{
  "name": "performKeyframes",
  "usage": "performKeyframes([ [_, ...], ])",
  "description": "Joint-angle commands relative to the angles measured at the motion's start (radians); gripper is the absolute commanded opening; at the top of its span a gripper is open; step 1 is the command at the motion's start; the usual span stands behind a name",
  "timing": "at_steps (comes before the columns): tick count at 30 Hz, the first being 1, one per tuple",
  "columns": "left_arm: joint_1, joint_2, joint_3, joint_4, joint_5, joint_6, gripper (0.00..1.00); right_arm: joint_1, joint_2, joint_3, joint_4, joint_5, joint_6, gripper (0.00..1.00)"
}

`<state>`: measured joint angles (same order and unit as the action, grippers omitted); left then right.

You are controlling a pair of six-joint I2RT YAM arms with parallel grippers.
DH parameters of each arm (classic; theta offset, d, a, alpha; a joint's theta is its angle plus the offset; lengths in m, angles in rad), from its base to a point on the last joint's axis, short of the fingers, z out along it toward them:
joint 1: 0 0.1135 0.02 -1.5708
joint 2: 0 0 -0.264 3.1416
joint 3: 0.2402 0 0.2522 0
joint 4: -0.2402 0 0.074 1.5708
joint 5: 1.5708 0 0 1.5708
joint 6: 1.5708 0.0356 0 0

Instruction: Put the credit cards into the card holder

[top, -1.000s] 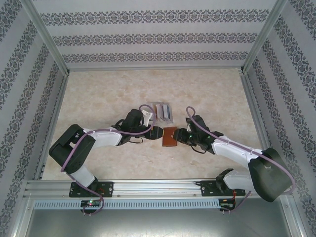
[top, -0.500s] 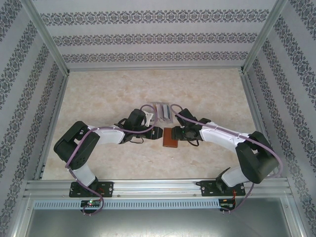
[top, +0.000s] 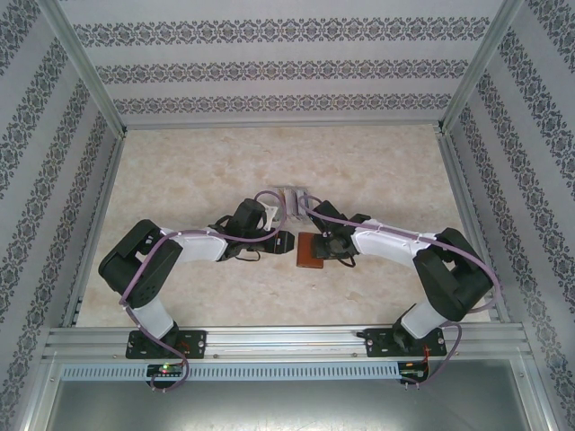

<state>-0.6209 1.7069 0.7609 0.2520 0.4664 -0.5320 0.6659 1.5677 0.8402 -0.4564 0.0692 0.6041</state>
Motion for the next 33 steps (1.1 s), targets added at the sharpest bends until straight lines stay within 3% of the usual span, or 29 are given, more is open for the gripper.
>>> performKeyframes([
  [1,-0.011,0.005,0.018,-0.025,-0.024,0.001,0.56,0.015,-0.027,0.029,-0.064,0.075,0.005,0.48],
  [8,-0.011,-0.002,0.014,-0.028,-0.039,0.004,0.56,-0.001,-0.114,0.012,-0.077,0.118,-0.017,0.5],
  [17,-0.016,0.0,0.019,-0.031,-0.032,0.012,0.56,-0.029,-0.098,-0.001,-0.073,0.112,-0.019,0.33],
  [20,-0.022,-0.006,0.02,-0.039,-0.045,0.021,0.56,-0.029,-0.107,0.009,-0.084,0.093,-0.024,0.24],
  [24,-0.025,-0.005,0.023,-0.04,-0.036,0.022,0.53,-0.041,-0.146,-0.034,-0.003,0.012,-0.028,0.0],
  [30,-0.033,-0.011,0.02,-0.021,-0.014,0.018,0.52,-0.068,-0.195,-0.071,0.065,-0.092,-0.006,0.0],
  [33,-0.039,-0.028,0.012,-0.008,-0.014,0.024,0.58,-0.089,-0.235,-0.076,0.064,-0.126,0.008,0.0],
])
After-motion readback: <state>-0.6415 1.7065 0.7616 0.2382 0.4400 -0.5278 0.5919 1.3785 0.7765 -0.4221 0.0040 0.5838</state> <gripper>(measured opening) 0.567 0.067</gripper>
